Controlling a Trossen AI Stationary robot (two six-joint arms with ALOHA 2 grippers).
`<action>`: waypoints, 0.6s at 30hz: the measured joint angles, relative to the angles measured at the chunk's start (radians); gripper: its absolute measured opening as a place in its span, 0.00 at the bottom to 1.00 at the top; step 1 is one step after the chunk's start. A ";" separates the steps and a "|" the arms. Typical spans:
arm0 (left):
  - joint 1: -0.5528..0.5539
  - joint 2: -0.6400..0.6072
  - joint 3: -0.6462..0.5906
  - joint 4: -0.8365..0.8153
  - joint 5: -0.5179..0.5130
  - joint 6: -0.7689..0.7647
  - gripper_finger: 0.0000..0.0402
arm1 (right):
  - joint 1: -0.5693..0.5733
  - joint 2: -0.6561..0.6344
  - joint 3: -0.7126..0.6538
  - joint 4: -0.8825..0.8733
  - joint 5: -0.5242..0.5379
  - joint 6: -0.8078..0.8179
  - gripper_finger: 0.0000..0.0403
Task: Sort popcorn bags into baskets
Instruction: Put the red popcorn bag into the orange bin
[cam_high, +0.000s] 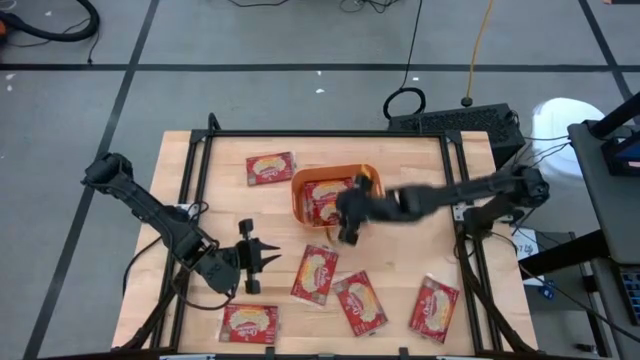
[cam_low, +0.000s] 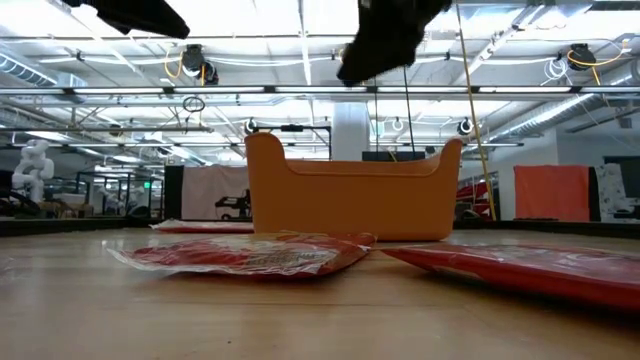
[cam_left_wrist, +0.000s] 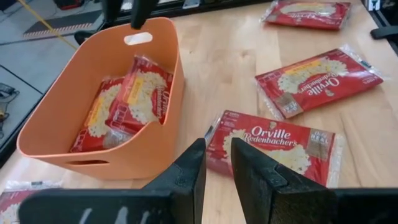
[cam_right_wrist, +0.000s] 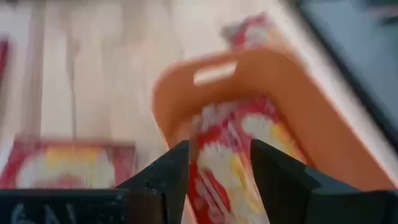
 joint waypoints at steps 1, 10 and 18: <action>-0.003 0.000 -0.007 0.009 -0.004 0.001 0.20 | -0.039 0.001 0.009 -0.030 -0.073 -0.038 0.40; 0.009 0.000 -0.139 0.285 -0.072 0.017 0.20 | -0.293 0.043 -0.016 -0.129 -0.402 -0.312 0.40; 0.007 0.001 -0.218 0.444 -0.081 0.034 0.20 | -0.334 0.176 -0.016 -0.076 -0.432 -0.333 0.42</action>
